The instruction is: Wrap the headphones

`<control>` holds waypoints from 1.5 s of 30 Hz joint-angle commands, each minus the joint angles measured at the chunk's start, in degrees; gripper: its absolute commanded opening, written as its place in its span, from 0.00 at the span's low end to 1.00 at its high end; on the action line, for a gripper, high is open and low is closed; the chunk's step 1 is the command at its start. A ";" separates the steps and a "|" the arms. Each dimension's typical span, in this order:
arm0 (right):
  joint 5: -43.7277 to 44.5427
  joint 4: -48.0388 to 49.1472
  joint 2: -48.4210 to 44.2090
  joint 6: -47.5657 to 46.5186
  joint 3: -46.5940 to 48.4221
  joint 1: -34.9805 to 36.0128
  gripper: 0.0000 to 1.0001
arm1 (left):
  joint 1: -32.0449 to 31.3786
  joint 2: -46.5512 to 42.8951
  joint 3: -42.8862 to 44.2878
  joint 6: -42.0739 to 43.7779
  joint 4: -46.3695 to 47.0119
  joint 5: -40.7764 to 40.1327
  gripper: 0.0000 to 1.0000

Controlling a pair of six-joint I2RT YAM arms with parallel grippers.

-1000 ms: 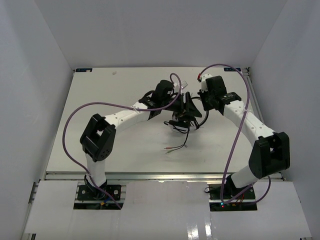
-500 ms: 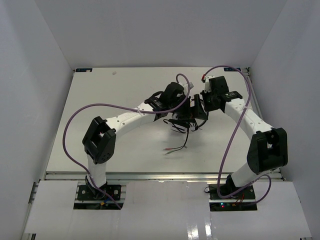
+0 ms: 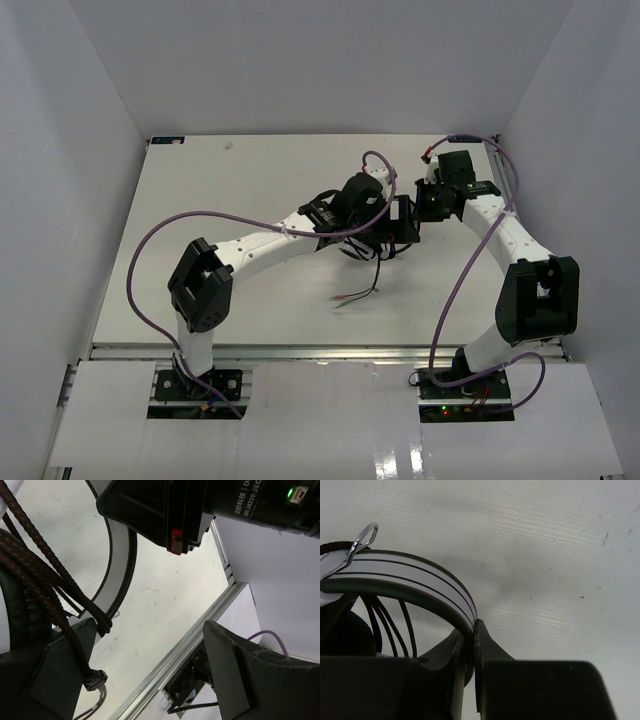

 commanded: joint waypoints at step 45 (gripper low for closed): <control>10.17 10.51 6.16 11.94 2.44 -9.06 0.08 | -2.47 -37.76 -30.34 15.45 -7.86 -23.02 0.98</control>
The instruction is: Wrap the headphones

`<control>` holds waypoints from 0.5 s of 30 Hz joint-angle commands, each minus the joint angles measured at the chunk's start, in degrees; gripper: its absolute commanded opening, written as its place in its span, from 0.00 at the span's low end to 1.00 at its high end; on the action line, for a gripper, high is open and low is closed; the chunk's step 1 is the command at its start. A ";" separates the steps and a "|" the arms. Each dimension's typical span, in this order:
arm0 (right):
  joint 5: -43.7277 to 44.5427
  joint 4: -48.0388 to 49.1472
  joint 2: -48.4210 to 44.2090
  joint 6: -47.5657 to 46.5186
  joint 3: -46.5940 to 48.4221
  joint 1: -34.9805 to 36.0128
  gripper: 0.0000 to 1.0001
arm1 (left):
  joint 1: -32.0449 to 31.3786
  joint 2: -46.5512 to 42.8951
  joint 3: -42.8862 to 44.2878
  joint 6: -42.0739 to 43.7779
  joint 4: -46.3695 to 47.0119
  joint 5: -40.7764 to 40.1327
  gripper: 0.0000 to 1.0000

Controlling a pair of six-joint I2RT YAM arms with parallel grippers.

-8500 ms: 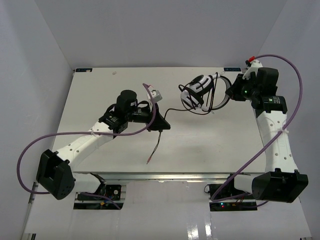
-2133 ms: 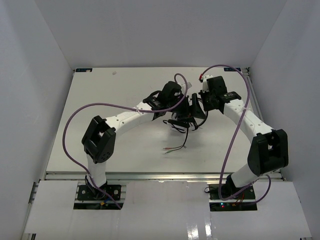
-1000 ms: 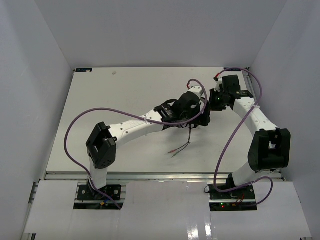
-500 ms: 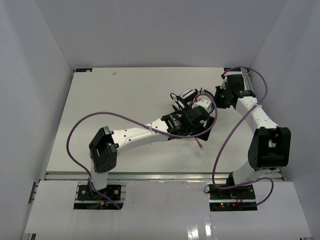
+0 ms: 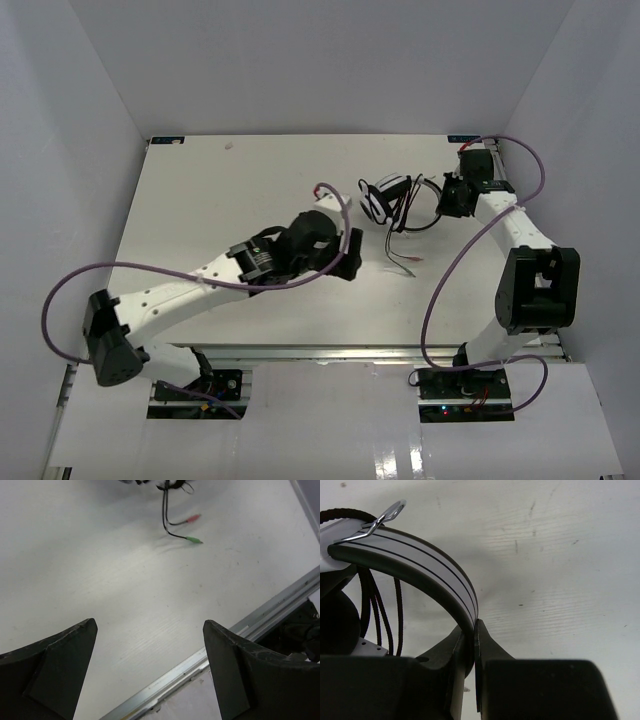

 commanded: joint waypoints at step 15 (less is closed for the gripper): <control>-8.94 5.78 16.09 -2.82 6.66 -1.32 0.50 | 8.95 -22.31 -29.44 8.35 8.37 0.12 0.98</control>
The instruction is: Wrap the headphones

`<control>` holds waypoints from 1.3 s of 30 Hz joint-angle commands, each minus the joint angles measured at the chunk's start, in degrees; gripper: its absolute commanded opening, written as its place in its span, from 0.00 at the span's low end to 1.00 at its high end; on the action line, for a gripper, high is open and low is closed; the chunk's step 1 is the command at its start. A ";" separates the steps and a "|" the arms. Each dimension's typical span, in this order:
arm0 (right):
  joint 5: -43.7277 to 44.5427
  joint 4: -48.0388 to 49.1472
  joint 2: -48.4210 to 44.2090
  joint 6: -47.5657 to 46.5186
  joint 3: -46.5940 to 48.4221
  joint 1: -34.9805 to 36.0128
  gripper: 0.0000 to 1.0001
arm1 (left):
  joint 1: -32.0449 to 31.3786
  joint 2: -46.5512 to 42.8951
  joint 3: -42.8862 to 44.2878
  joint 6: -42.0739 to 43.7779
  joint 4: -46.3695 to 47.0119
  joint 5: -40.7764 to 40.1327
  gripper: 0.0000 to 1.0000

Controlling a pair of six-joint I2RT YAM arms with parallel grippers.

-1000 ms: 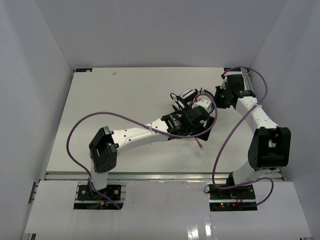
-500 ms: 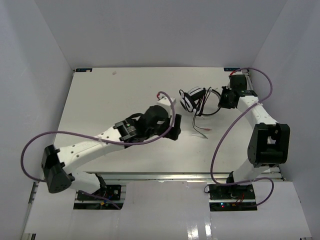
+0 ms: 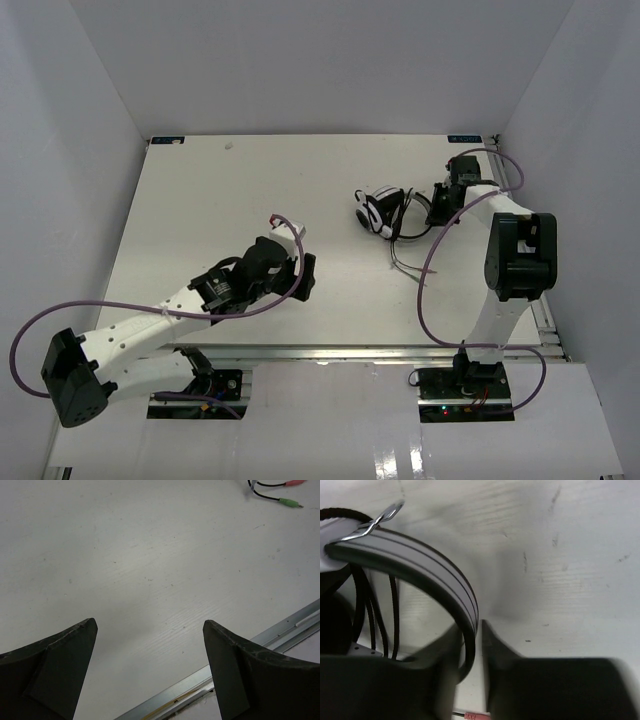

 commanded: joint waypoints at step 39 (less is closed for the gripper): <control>-4.57 -2.48 -65.81 -22.90 -27.87 -3.42 0.90 | 0.35 -23.76 -11.22 9.75 4.35 6.14 0.98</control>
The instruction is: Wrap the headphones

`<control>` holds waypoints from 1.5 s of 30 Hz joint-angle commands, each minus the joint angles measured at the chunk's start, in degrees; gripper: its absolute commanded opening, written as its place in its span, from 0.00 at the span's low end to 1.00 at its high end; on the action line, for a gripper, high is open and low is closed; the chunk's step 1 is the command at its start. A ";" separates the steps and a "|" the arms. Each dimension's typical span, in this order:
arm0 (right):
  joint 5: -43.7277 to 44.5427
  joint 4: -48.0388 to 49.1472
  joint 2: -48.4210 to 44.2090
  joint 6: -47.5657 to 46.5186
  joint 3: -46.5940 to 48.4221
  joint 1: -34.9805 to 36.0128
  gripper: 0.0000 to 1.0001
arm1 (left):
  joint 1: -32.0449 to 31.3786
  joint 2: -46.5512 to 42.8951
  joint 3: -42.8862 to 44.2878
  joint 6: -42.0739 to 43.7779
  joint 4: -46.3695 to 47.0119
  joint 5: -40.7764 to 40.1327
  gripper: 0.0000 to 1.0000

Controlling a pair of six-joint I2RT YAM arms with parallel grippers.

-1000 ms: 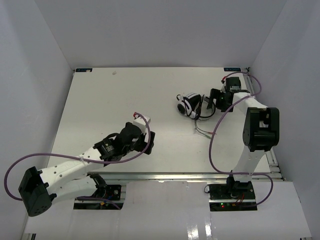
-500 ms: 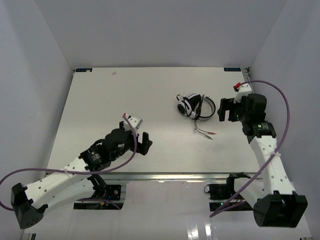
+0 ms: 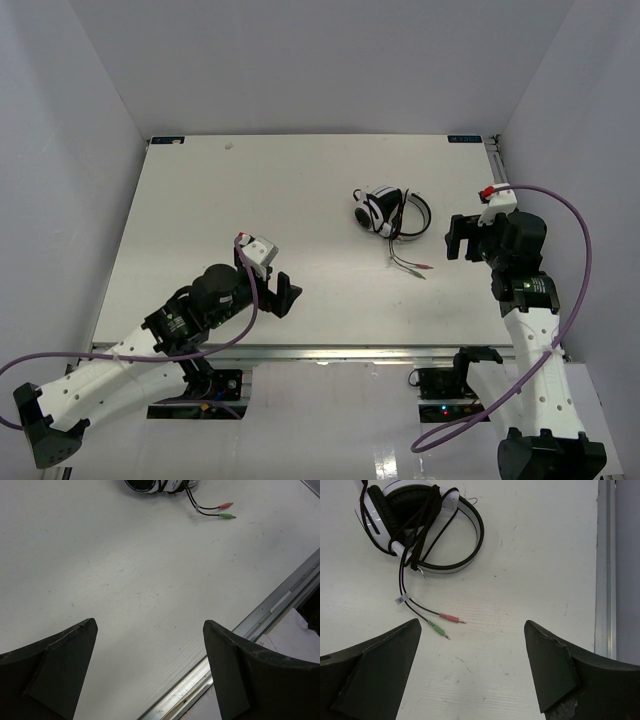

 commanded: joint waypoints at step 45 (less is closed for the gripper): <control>-3.77 -1.92 0.77 -4.78 1.69 -3.69 0.90 | 0.22 -1.06 0.19 1.74 -0.91 0.16 0.98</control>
